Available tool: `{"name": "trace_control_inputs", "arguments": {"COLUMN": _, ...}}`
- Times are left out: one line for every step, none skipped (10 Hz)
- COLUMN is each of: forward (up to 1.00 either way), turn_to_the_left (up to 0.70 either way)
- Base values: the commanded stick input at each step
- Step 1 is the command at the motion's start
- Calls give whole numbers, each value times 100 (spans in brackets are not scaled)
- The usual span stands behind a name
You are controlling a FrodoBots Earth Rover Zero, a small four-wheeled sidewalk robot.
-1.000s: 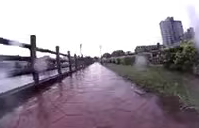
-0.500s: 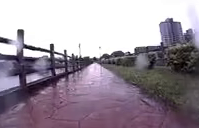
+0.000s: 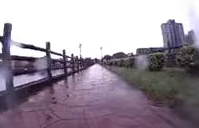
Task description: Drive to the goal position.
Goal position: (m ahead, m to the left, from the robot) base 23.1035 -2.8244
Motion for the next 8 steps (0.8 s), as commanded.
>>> {"name": "trace_control_inputs", "arguments": {"forward": 100, "turn_to_the_left": 0}}
{"name": "trace_control_inputs", "arguments": {"forward": 100, "turn_to_the_left": 0}}
{"name": "trace_control_inputs", "arguments": {"forward": 100, "turn_to_the_left": 3}}
{"name": "trace_control_inputs", "arguments": {"forward": 100, "turn_to_the_left": 7}}
{"name": "trace_control_inputs", "arguments": {"forward": 100, "turn_to_the_left": 11}}
{"name": "trace_control_inputs", "arguments": {"forward": 100, "turn_to_the_left": 7}}
{"name": "trace_control_inputs", "arguments": {"forward": 100, "turn_to_the_left": 0}}
{"name": "trace_control_inputs", "arguments": {"forward": 100, "turn_to_the_left": 0}}
